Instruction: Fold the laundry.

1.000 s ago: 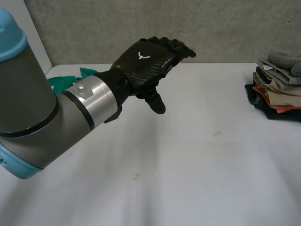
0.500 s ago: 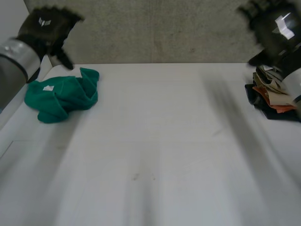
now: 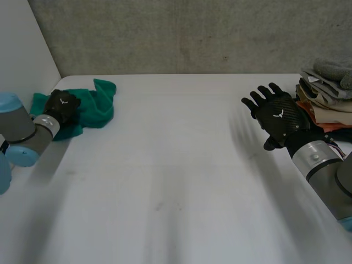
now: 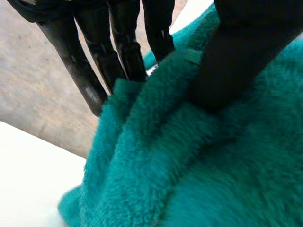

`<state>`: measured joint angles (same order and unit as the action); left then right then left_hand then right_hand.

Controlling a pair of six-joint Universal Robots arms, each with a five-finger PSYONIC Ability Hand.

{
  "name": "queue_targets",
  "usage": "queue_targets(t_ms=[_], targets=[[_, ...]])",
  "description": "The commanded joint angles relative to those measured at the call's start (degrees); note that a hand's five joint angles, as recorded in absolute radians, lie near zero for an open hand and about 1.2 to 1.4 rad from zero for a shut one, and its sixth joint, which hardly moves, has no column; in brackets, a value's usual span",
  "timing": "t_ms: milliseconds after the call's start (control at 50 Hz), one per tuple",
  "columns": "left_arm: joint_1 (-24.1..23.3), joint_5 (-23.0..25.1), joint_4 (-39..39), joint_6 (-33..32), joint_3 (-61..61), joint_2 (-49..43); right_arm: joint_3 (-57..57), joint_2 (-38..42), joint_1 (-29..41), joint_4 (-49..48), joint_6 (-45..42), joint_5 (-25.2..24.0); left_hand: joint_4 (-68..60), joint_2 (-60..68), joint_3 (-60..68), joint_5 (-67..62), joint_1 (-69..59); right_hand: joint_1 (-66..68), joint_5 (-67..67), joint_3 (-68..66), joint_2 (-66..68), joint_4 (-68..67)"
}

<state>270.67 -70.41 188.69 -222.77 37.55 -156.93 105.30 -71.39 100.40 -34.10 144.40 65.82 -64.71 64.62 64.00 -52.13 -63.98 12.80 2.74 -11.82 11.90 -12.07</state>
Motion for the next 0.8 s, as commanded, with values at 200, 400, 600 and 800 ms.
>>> queue_targets(t_ms=[200, 400, 600, 800], targets=[[-13.8, -4.6, 17.8, 19.2, 30.3, 35.2, -1.3, -0.2, -0.1, 0.0, 0.6, 5.5, -15.3, 15.4, 16.0, -17.9, -16.0, -2.8, -2.7, 1.8, -1.9, 2.1], [-30.0, 2.7, 17.5, 28.4, 48.5, 49.1, -1.7, -1.6, -0.1, 0.5, 1.1, 10.3, -15.3, 15.4, 16.0, -17.9, -16.0, -2.8, -2.7, 1.8, -1.9, 2.1], [-42.2, 5.4, 9.5, 27.9, 54.6, 41.4, -1.7, -1.4, 0.0, 2.2, 1.1, 10.1, -15.3, 15.4, 16.0, -17.9, -16.0, -2.8, -2.7, 1.8, -1.9, 2.1], [-39.2, 2.1, 8.7, 26.9, 52.6, 44.1, -2.6, -1.4, 0.2, 7.6, 1.1, 9.6, 50.5, -50.4, -49.7, 47.9, 49.7, -2.8, -2.7, 1.8, -1.9, 2.1]])
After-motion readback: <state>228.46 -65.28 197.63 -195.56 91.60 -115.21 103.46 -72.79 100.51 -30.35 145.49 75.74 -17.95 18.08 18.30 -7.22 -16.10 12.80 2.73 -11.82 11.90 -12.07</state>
